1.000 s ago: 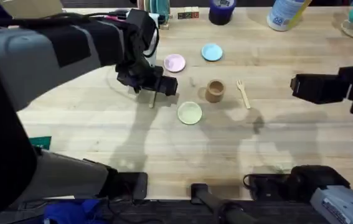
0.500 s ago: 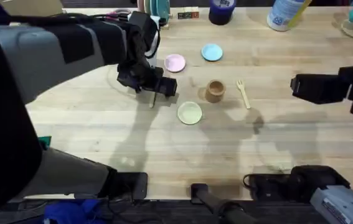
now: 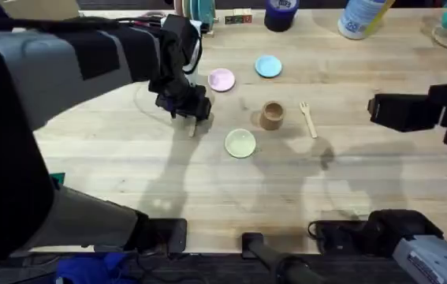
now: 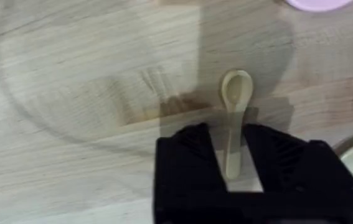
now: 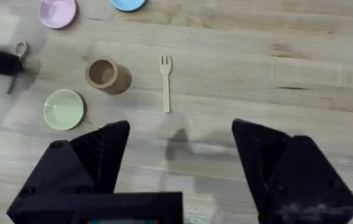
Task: Pick up a utensil and set it on the pink plate, then put the other utensil in the container.
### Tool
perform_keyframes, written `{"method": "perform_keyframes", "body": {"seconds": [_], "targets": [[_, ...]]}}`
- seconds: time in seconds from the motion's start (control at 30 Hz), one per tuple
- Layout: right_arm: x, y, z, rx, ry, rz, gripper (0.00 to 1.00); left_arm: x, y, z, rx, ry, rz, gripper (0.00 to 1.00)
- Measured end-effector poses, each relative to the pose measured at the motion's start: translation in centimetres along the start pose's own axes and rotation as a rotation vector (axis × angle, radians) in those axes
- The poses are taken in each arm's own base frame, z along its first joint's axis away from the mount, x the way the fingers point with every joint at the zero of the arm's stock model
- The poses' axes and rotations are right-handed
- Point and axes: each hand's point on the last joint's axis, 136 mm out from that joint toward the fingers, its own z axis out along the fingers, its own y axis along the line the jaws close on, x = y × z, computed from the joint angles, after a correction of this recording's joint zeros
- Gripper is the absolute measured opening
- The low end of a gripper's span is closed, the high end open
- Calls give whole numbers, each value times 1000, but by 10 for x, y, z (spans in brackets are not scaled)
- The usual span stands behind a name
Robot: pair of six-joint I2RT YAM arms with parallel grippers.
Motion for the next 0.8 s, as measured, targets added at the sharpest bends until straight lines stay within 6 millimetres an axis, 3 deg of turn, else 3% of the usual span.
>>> {"method": "perform_keyframes", "body": {"seconds": [0.13,0.5,0.6,0.8], "targets": [[0,0,0,0,0,0,997,-1,-5,0,22,-2,2,60],[0,0,0,0,0,0,998,5,-6,-6,25,58,-1,38],[0,0,0,0,0,0,998,-10,-8,-21,26,49,0,38],[0,0,0,0,0,0,998,-58,-14,-70,37,-71,5,38]]}}
